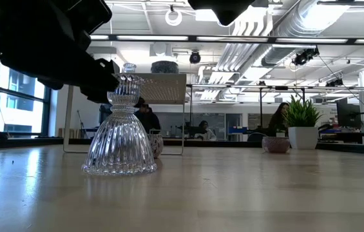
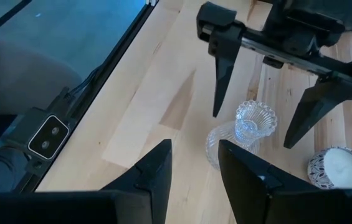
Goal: Pick & Place candle stick holders
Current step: Put the left transparent candle holder on the shelf
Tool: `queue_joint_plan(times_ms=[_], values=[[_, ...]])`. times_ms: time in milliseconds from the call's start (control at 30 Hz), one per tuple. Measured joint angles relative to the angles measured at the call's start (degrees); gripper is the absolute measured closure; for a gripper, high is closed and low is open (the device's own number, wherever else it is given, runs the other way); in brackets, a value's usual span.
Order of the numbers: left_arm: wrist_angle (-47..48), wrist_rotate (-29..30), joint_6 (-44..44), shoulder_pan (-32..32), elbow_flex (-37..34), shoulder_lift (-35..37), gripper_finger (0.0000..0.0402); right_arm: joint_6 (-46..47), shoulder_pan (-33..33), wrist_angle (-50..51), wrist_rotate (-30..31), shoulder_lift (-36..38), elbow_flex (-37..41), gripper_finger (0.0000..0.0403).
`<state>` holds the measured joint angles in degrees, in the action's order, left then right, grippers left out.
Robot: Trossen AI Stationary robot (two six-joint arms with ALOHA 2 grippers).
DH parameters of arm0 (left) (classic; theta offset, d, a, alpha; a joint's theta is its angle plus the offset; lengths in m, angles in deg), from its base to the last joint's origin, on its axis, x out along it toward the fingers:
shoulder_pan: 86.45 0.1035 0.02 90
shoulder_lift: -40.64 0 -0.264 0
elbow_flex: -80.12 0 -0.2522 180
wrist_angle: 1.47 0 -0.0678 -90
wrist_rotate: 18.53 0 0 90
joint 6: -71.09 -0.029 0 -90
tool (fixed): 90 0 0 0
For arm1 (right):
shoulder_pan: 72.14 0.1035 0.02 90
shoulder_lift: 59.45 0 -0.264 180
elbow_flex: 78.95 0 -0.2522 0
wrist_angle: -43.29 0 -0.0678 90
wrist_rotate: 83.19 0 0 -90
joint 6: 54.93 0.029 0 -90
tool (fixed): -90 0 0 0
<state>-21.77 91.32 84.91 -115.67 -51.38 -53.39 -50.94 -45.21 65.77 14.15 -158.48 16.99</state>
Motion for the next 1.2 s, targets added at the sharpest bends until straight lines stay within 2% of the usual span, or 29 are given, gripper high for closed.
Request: queue_joint_plan(times_ms=[800,933,1200], values=[[1.64,2.4,2.03,-0.02,0.79,-0.49,0.0038,0.0,-0.01,-0.03,-0.02,0.0,0.0,0.0277],[1.22,2.97,1.97,-0.02,0.79,-0.49,0.0066,0.0,0.01,-0.03,-0.02,0.0,0.0,0.0277],[1.61,2.39,1.51,-0.02,0.79,-0.49,0.0161,0.01,0.0,-0.03,0.0,0.0,0.0,0.0277]])
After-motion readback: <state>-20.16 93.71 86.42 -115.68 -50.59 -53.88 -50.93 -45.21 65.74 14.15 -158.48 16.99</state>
